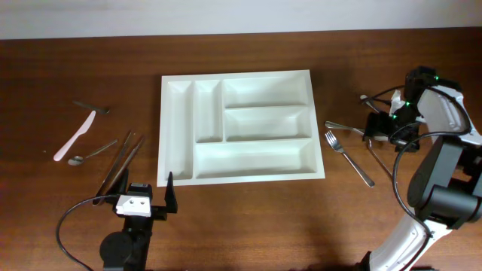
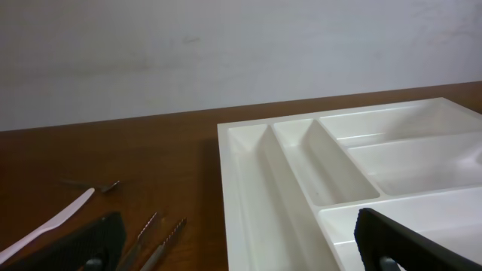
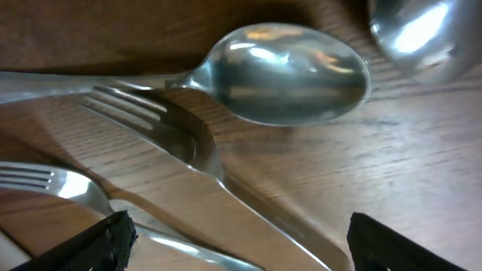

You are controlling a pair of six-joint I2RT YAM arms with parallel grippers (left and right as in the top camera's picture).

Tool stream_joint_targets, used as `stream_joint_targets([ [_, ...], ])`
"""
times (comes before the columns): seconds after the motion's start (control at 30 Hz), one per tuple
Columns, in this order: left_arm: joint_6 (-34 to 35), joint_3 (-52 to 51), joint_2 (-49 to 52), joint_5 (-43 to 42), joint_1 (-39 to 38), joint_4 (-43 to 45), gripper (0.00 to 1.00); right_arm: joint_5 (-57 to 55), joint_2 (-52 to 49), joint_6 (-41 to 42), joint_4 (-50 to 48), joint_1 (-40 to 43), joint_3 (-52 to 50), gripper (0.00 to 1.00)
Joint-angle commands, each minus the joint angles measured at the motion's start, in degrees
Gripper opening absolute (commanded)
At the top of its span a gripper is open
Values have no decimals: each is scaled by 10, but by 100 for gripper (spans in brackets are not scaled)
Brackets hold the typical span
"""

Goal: Pack container
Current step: 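Move the right gripper over the silver fork right of the tray, then close the right gripper on the silver fork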

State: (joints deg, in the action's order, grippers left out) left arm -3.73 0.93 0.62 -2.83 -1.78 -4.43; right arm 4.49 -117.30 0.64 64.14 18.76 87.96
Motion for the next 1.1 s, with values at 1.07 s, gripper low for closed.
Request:
stream_joint_targets([
  [1.07, -11, -4, -3, -4, 3, 2, 99, -66, -13, -122, -125, -70, -96, 68],
])
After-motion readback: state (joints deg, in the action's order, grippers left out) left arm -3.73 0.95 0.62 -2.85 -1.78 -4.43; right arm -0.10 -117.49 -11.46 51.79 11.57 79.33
